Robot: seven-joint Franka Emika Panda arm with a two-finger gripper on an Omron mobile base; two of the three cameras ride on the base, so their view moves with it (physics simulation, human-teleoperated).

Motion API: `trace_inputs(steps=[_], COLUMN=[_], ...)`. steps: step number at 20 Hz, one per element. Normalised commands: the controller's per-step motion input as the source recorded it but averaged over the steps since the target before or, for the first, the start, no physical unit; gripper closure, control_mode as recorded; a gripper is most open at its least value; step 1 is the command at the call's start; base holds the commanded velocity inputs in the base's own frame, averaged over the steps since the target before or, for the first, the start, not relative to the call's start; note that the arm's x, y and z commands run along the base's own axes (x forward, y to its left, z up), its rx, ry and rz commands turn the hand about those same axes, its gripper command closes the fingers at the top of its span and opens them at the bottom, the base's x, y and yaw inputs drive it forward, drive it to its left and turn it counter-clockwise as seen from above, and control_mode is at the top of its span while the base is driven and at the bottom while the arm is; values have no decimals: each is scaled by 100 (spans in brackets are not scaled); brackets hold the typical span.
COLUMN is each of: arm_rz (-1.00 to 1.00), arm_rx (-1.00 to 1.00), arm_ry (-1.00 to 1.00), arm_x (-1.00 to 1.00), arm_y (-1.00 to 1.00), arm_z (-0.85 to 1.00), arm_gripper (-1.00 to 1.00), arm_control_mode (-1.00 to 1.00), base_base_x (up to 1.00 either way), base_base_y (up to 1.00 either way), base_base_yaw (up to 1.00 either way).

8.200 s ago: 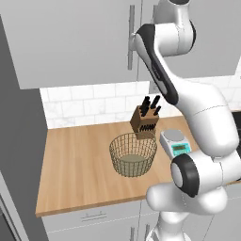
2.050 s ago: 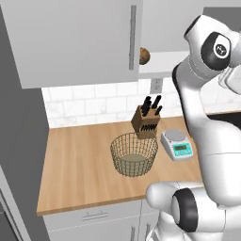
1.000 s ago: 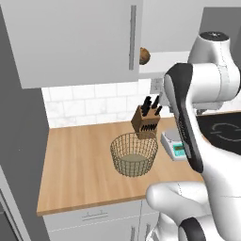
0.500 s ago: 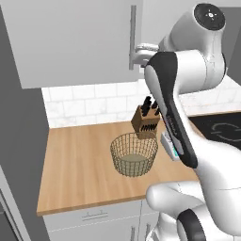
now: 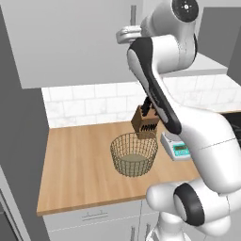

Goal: Open the cabinet, pick up the bread from the cabinet and place it in the basket. Then move the basket to the dining counter.

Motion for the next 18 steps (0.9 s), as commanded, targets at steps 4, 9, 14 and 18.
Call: trace_inputs(steps=[4, 9, 14, 18], arm_rz=[3, -17, -28, -13], arm_rx=[-12, -3, -2, 0], arm_ry=[0, 0, 0, 0], arm_x=[18, 18, 5, 24], arm_y=[43, -9, -15, 0], arm_z=[18, 0, 0, 0], arm_gripper=[-100, -100, -100, -100], arm_control_mode=[-100, -100, -100, -100], base_base_x=[0, 0, 0, 0], base_base_y=[0, 0, 0, 0], base_base_yaw=[0, 0, 0, 0])
